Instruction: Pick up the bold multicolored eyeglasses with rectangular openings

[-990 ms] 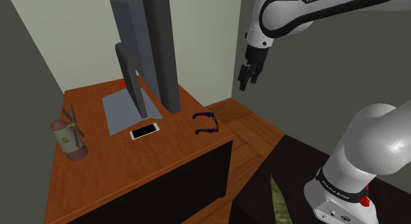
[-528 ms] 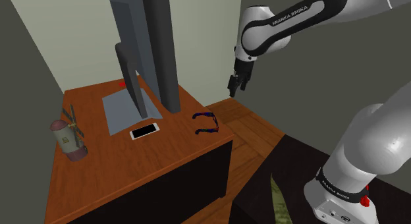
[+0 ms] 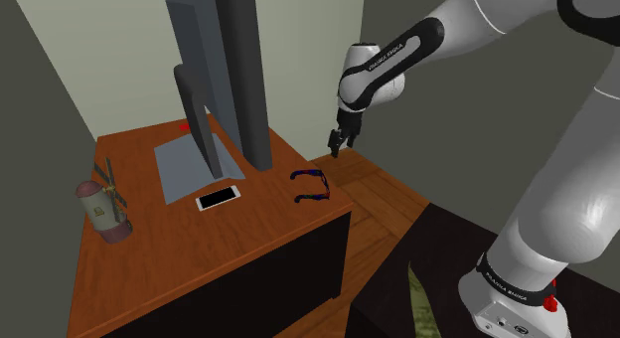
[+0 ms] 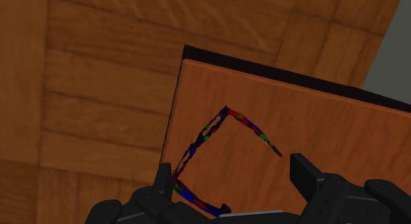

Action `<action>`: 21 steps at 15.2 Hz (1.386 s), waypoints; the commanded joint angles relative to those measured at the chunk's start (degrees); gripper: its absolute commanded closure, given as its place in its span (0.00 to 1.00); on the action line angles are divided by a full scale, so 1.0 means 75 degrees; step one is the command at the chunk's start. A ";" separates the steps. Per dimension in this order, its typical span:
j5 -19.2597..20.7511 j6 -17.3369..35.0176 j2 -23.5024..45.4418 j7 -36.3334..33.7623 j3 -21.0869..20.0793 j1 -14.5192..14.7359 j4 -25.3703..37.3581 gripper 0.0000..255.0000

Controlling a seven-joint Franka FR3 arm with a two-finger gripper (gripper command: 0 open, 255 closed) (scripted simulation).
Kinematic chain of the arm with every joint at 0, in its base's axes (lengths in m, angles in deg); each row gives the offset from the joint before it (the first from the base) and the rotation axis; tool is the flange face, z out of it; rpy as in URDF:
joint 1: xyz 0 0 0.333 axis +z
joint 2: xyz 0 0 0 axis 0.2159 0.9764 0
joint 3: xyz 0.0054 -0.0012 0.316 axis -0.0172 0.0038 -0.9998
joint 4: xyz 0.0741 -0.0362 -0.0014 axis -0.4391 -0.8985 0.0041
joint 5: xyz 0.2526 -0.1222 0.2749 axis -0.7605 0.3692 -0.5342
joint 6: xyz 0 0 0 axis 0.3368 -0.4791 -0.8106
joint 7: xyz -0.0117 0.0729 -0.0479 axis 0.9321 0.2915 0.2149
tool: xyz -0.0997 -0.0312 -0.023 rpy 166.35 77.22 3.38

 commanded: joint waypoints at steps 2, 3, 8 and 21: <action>-0.0136 0.0475 0.0898 0.0186 0.0031 -0.0047 0.0459 0.00; -0.0183 0.0596 0.1199 0.0245 0.0033 -0.0068 0.0648 0.00; -0.0397 0.1053 0.2696 0.0505 -0.0003 -0.0217 0.1738 0.00; -0.0603 0.1574 0.5452 0.0777 -0.0149 -0.0521 0.4063 0.00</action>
